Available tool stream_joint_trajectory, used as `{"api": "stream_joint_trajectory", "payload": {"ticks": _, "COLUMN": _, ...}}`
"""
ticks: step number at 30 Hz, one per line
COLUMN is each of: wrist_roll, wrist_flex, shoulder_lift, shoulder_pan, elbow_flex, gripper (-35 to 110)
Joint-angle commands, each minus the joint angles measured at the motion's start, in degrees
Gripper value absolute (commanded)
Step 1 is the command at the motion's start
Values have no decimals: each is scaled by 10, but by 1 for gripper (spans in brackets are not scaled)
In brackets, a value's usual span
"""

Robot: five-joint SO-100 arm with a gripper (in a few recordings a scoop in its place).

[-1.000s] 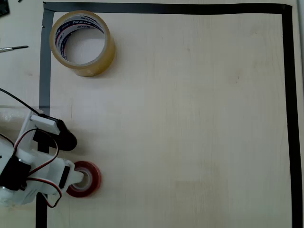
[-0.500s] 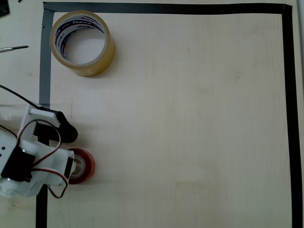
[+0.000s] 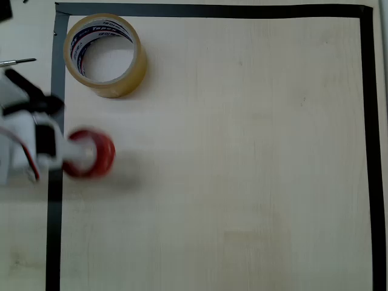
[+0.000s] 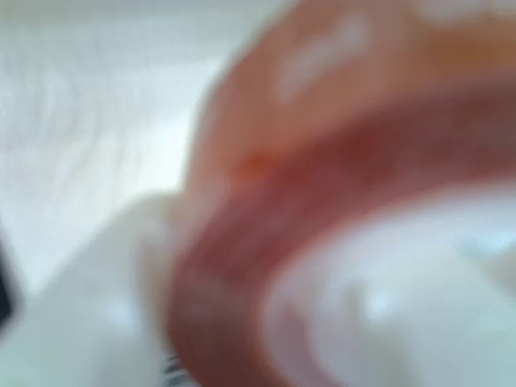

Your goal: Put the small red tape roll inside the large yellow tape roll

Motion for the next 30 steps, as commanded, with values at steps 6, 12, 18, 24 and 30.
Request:
{"api": "stream_joint_trajectory", "payload": {"ticks": 6, "wrist_roll": -18, "wrist_flex": 7, "shoulder_lift": -15, "shoulder_pan": -196, "elbow_flex": -64, "gripper": 0}}
{"api": "stream_joint_trajectory", "payload": {"ticks": 12, "wrist_roll": -15, "wrist_flex": -15, "shoulder_lift": -94, "shoulder_pan": -260, "elbow_flex": -91, "gripper": 0}}
{"api": "stream_joint_trajectory", "payload": {"ticks": 18, "wrist_roll": -14, "wrist_flex": -52, "shoulder_lift": -167, "shoulder_pan": -327, "elbow_flex": -92, "gripper": 0}}
{"api": "stream_joint_trajectory", "payload": {"ticks": 24, "wrist_roll": -18, "wrist_flex": -75, "shoulder_lift": -226, "shoulder_pan": -369, "elbow_flex": -110, "gripper": 0}}
{"api": "stream_joint_trajectory", "payload": {"ticks": 30, "wrist_roll": -24, "wrist_flex": -83, "shoulder_lift": -255, "shoulder_pan": -367, "elbow_flex": -132, "gripper": 0}}
